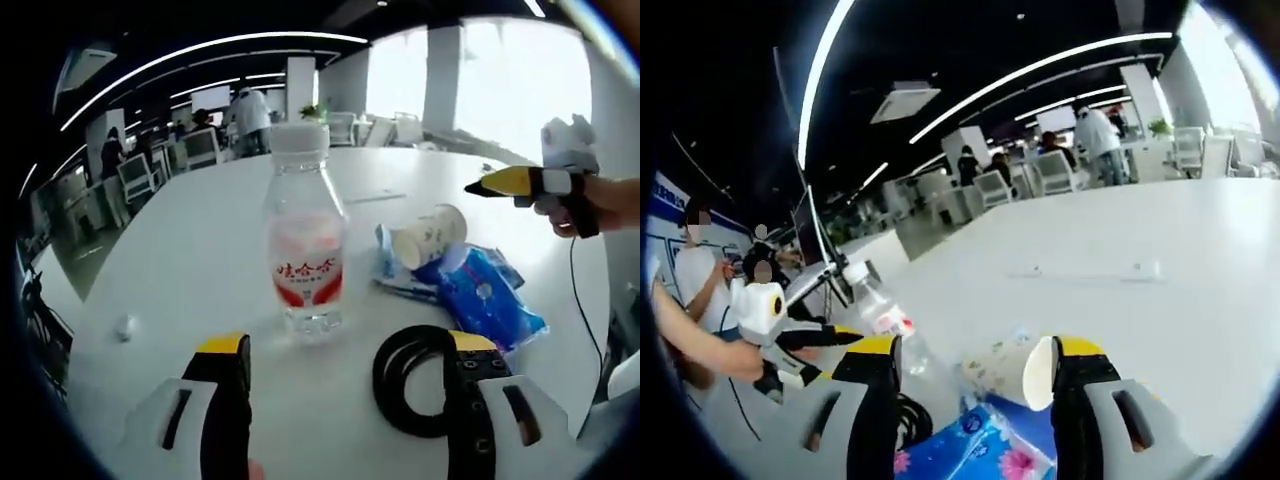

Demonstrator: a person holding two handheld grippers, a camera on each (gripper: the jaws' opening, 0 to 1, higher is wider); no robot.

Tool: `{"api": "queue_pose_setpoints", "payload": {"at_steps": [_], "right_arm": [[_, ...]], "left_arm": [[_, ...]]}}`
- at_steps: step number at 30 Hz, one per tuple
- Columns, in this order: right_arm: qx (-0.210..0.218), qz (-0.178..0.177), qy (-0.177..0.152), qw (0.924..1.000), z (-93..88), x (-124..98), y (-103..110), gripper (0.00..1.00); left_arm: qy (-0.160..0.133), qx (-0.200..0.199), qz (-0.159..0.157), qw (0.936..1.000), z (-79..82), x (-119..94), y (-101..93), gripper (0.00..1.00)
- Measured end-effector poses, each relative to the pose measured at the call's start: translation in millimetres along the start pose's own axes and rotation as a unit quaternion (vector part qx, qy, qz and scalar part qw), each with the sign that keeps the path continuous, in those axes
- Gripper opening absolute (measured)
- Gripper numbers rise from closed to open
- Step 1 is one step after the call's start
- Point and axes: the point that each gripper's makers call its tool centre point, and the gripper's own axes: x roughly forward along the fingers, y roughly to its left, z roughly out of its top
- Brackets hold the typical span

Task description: Arrange the tabletop items into an orderly group along one side of the table until the central work area is clear of visible clutter.

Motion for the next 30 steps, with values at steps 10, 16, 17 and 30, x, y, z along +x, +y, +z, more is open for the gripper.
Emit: {"api": "queue_pose_setpoints", "payload": {"at_steps": [10,16,17,30], "right_arm": [[0.032,-0.006,0.015,0.9994,-7.6,13,-8,0.5],[0.081,-0.014,0.004,0.9966,-7.2,17,-17,0.47],[0.084,-0.016,0.006,0.9963,-8.3,18,-17,0.47],[0.19,-0.026,-0.011,0.9814,-12.9,19,-32,0.36]], "left_arm": [[0.004,-0.006,0.0,1.0,-4.6,0,1.6,0.73],[0.009,-0.011,0.004,0.9999,-10.8,0,5.7,0.73],[0.01,-0.011,0.004,0.9999,-11.1,-1,6.0,0.73],[0.016,-0.019,0.008,0.9997,-17.2,-1,8.7,0.7]]}}
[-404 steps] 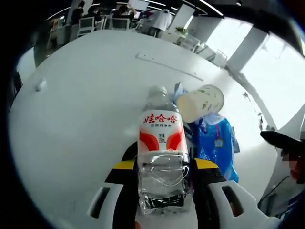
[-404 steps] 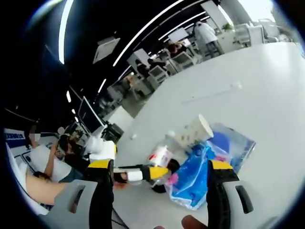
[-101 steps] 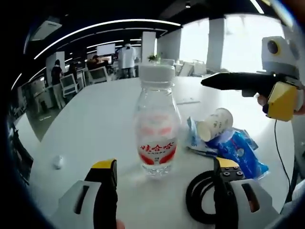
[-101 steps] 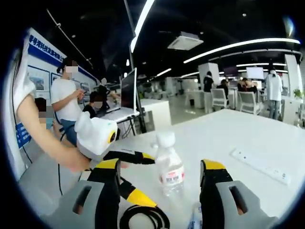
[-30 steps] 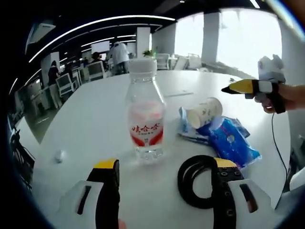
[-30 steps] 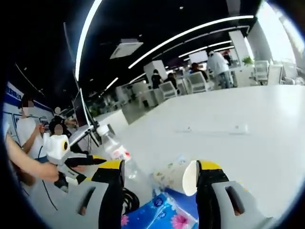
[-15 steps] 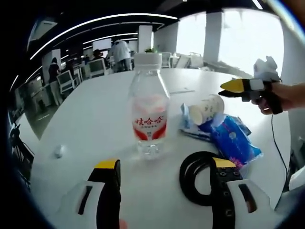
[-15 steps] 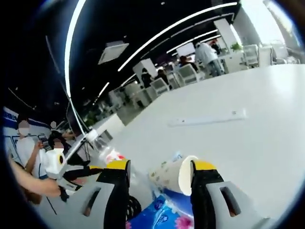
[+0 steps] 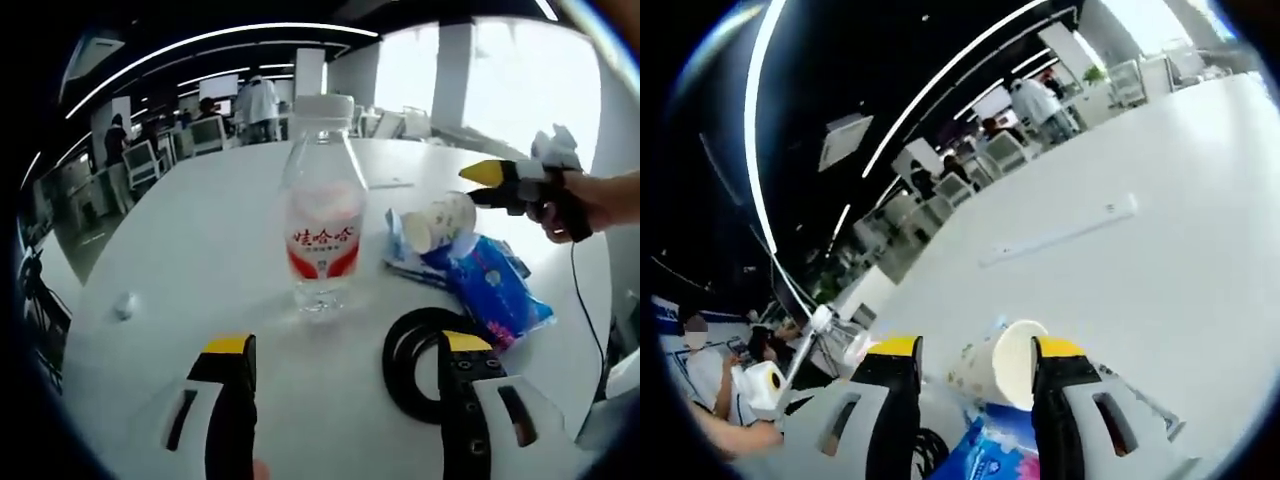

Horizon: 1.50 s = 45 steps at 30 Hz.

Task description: Arrange the tabletop items into an orderly group along one side of the table until the central work area is clear of visible clutter.

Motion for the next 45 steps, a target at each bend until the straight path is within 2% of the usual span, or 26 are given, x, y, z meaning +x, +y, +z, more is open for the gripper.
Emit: {"api": "queue_pose_setpoints", "payload": {"at_steps": [4,7,13,18,22,32,35,40,43,45], "right_arm": [[-0.006,-0.002,0.013,0.9999,-5.2,1,0,0.3],[0.018,-0.003,0.008,0.9998,-4.7,3,-3,0.28],[0.031,-0.006,0.016,0.9994,-9.1,6,-5,0.21],[0.039,-0.004,0.033,0.9987,-16.1,6,-4,0.03],[0.046,0.016,0.026,0.9984,-13.9,7,7,0.0],[-0.001,0.045,0.034,0.9984,-7.3,9,38,0.0],[-0.033,0.051,0.05,0.9969,-8.7,7,47,0.0],[-0.109,0.067,0.081,0.9886,-11.3,9,55,0.0],[-0.157,0.072,0.101,0.9797,-15.7,7,67,0.0],[-0.173,0.075,0.11,0.9759,-18.5,7,70,0.0]], "left_arm": [[0.003,-0.002,0.0,1.0,-2.6,2,-0.2,0.7],[0.003,-0.003,-0.001,1.0,-3.9,3,0.1,0.7],[0.005,-0.005,0.0,1.0,-5.7,3,1.6,0.7],[0.006,-0.007,0.001,1.0,-7.4,4,2.9,0.7],[0.007,-0.01,0.001,0.9999,-8.6,3,2.6,0.7],[0.005,-0.013,0.003,0.9999,-10.6,-1,2.6,0.7],[0.006,-0.014,0.004,0.9999,-11.2,-3,3.0,0.7],[0.004,-0.012,0.004,0.9999,-10.4,-6,1.1,0.7],[0.003,-0.012,0.003,0.9999,-10.0,-7,0.2,0.7],[0.004,-0.01,0.002,0.9999,-10.7,-8,-0.6,0.7]]}}
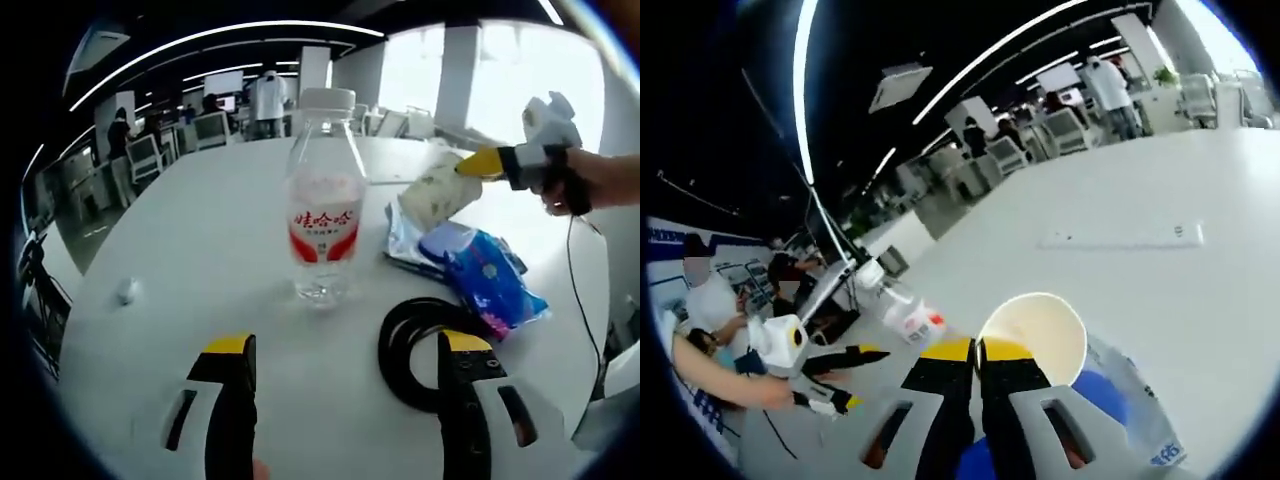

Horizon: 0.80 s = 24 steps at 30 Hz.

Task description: Arrange the tabletop items into an orderly group along one side of the table until the central work area is clear of visible clutter.

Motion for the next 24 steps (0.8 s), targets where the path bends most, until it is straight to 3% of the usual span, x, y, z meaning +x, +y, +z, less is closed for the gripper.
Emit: {"api": "queue_pose_setpoints", "payload": {"at_steps": [4,7,11,17,24], "right_arm": [[-0.075,0.027,0.037,0.9961,-8.0,4,21,0.0],[-0.132,0.054,0.061,0.988,-15.5,8,43,0.0],[-0.13,0.061,0.066,0.9875,-18.6,12,54,0.0],[-0.196,0.086,0.102,0.9713,-33.2,11,78,0.0],[-0.218,0.113,0.112,0.9628,-42.8,14,105,0.0]], "left_arm": [[-0.003,-0.001,0.0,1.0,-0.1,-4,-0.5,0.7],[-0.003,-0.002,0.001,1.0,-1.0,-7,0.4,0.7],[-0.004,-0.004,0.002,1.0,-2.8,-11,2.4,0.71],[-0.005,0.0,0.002,1.0,-5.4,-17,2.9,0.72],[-0.006,0.003,-0.002,1.0,-7.5,-20,-1.1,0.72]]}}
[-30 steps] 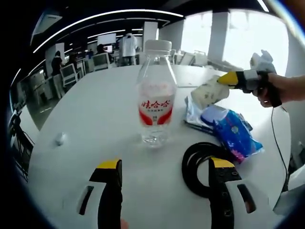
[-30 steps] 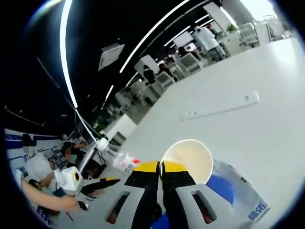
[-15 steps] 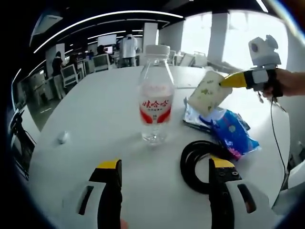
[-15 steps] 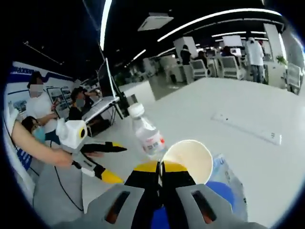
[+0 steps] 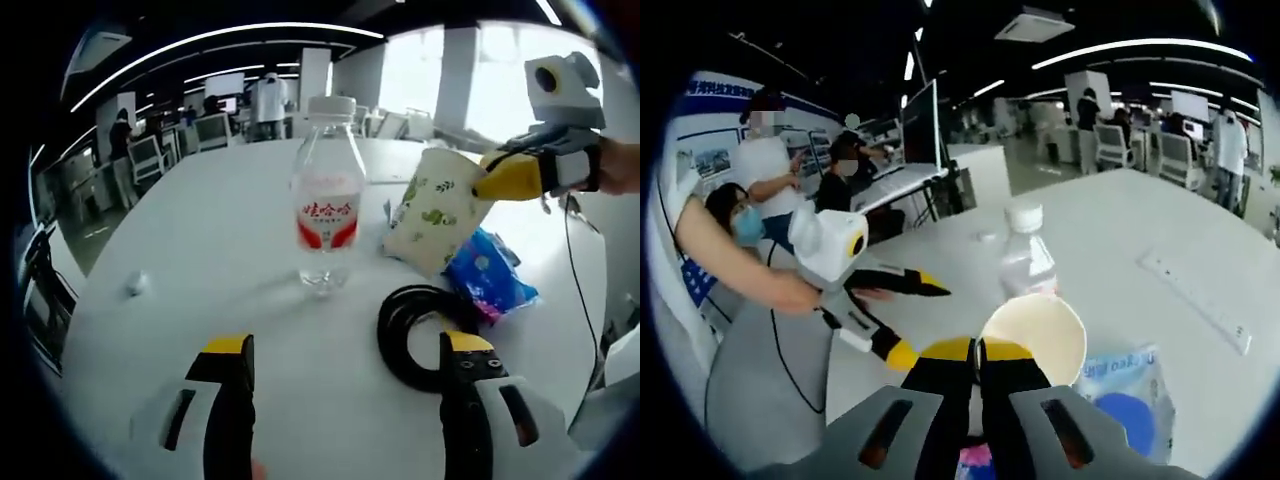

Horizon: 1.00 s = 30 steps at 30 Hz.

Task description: Arrange the tabletop items into an orderly group along one side of the table until the central work area is clear of visible clutter.

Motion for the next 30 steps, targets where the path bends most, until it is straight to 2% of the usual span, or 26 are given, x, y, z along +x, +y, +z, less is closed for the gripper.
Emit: {"api": "queue_pose_setpoints", "payload": {"at_steps": [3,9,15,18,22,30], "right_arm": [[-0.004,0.009,0.004,0.9999,0.9,3,8,0.0],[-0.018,0.03,0.012,0.9993,2.4,7,23,0.0],[-0.039,0.051,0.026,0.9976,2.1,14,37,0.0],[-0.045,0.068,0.031,0.9962,3.1,17,46,0.0],[-0.062,0.091,0.046,0.9928,0.2,22,58,0.0],[-0.068,0.099,0.044,0.9918,-0.6,28,67,0.0]], "left_arm": [[-0.001,0.016,-0.004,0.9999,1.2,-1,-3.1,0.72],[-0.023,0.046,-0.013,0.9986,14.2,-6,-11.4,0.68],[-0.039,0.087,-0.04,0.9946,23.7,-9,-32.1,0.66],[-0.041,0.118,-0.052,0.9908,23.4,-11,-41.6,0.6],[-0.039,0.131,-0.061,0.9888,20.0,-14,-46.2,0.33],[-0.036,0.126,-0.049,0.9901,10.4,-19,-39.5,0.34]]}}
